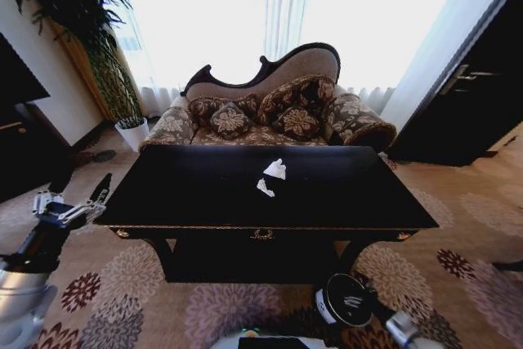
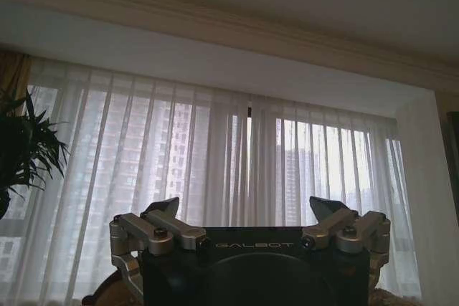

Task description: Move to the front of the table and place the trash on the table into the trash bin.

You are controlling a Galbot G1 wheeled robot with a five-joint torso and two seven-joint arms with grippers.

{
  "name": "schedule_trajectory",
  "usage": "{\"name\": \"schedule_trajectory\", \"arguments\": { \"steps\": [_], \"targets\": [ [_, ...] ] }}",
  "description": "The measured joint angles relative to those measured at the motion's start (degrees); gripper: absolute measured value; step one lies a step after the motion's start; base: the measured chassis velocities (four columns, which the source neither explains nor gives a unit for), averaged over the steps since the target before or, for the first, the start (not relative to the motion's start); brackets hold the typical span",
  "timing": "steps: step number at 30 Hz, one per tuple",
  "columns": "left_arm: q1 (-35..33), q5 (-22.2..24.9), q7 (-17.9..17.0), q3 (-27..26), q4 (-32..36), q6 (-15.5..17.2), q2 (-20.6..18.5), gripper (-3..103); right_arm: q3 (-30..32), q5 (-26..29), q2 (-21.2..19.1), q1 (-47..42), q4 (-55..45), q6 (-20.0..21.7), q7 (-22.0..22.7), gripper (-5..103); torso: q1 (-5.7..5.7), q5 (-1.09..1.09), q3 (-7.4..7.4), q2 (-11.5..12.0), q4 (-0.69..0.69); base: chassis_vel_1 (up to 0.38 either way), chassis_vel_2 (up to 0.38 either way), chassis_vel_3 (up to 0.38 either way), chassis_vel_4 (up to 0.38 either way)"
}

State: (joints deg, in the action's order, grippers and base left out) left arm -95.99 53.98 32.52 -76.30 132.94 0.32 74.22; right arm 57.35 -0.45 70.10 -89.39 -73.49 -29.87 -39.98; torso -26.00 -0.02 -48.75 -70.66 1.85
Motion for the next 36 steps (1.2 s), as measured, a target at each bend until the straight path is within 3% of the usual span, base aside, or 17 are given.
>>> {"name": "schedule_trajectory", "arguments": {
  "steps": [7,12,15,19,28,36],
  "targets": [
    [-0.5,-0.01,-0.01,-0.26,0.66,-0.06,1.77,100,4.58,3.35,0.04,-2.23,-1.6,-2.16,-1.14,100,0.0,0.04,0.0,0.0,0.02,0.0,0.0,0.0,0.0],
    [-0.46,-0.27,-0.02,-0.17,0.76,-0.1,2.17,100,9.33,2.97,-1.14,-2.36,-3.72,-3.74,-5.85,100,0.0,0.0,0.0,0.0,0.01,0.0,0.0,0.0,0.0],
    [-0.3,-0.74,-0.02,0.32,0.78,-0.16,2.72,100,13.2,7.81,-1.33,-4.14,-7.85,-2.76,-11.4,100,0.0,0.03,0.0,0.0,0.01,0.0,0.0,0.0,0.0],
    [-0.18,-0.86,-0.02,0.58,0.83,-0.18,2.81,100,17.04,10.14,-2.32,-4.85,-10.26,-2.08,-15.44,100,0.01,0.0,0.0,0.0,0.02,0.0,0.0,0.0,0.0],
    [-0.16,-0.46,0.04,0.6,0.83,-0.21,2.58,100,21.4,17.25,-2.99,-6.7,-15.59,-0.57,-17.87,100,0.0,0.02,0.0,0.0,0.02,0.0,0.0,0.0,0.0],
    [-0.1,-0.43,0.05,0.78,0.26,-0.22,2.23,100,28.26,26.6,-5.11,-7.84,-22.03,3.26,-18.8,100,0.0,0.01,0.0,0.0,0.02,0.0,0.0,0.0,0.0]
  ]
}}
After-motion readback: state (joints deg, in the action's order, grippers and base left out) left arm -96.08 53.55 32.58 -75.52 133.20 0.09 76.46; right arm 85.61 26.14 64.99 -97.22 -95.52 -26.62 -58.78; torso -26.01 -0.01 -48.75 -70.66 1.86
